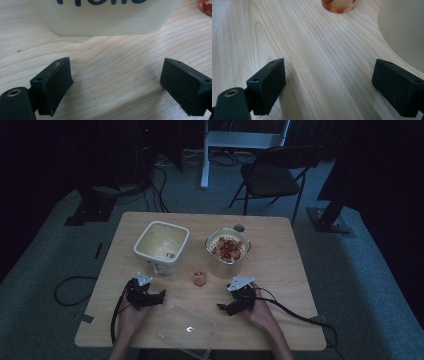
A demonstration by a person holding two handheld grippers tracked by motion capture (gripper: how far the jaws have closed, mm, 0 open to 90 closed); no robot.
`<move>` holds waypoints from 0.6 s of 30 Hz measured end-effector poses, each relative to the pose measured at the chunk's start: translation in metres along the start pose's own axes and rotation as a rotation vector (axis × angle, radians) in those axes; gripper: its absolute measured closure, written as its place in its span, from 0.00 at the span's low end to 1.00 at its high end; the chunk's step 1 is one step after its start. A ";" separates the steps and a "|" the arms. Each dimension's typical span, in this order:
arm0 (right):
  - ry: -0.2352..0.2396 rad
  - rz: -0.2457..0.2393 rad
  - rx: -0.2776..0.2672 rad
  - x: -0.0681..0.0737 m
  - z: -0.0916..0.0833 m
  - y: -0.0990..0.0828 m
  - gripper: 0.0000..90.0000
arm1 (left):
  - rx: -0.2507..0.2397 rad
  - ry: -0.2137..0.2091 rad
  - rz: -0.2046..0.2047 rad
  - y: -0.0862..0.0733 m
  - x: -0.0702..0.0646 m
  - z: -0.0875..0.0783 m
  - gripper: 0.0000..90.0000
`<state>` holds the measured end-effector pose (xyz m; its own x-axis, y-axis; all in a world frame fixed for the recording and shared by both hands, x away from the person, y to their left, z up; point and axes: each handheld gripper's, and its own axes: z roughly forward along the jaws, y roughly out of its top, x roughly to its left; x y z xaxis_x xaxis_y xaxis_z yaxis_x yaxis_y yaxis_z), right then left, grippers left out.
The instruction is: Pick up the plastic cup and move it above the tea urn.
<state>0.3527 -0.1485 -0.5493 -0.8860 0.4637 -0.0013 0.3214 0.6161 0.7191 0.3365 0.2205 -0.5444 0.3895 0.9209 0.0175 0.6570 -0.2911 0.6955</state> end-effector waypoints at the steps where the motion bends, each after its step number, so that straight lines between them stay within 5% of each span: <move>1: 0.000 0.000 0.000 0.000 0.000 0.000 0.13 | 0.000 0.000 0.000 0.000 0.000 0.000 0.14; 7: 0.000 0.002 0.001 0.000 0.000 0.000 0.13 | 0.005 -0.026 0.027 -0.001 0.003 -0.004 0.18; 9: 0.000 0.001 0.001 0.000 0.000 0.000 0.13 | 0.012 -0.027 0.027 -0.001 0.004 -0.007 0.31; 12: 0.000 0.002 0.001 0.000 0.000 0.000 0.13 | 0.037 -0.038 0.041 0.001 0.005 -0.011 0.37; 18: -0.001 0.003 0.000 0.000 0.000 0.000 0.13 | 0.006 -0.148 0.022 0.003 0.003 -0.029 0.41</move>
<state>0.3525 -0.1485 -0.5493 -0.8847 0.4662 -0.0004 0.3238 0.6150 0.7189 0.3210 0.2303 -0.5215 0.4941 0.8663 -0.0735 0.6509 -0.3126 0.6918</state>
